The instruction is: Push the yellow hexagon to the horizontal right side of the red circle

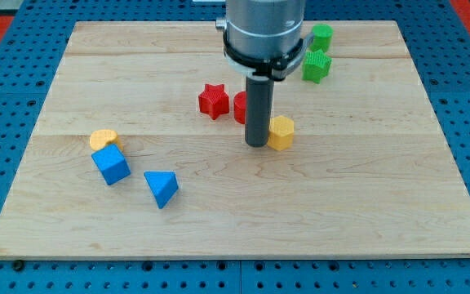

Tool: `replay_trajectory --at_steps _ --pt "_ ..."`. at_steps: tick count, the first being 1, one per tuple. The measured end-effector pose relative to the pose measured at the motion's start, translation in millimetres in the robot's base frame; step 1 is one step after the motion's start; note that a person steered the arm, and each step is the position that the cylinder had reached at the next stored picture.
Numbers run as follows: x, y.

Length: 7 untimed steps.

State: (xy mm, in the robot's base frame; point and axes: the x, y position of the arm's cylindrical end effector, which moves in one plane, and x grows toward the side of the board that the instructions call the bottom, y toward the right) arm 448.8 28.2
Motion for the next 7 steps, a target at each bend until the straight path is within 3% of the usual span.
replay_trajectory --at_steps 2,3,5,7 --pt "12.0 26.3" --pt "-4.2 66.4" --pt "16.2 105.4" --pt "-38.7 125.5"
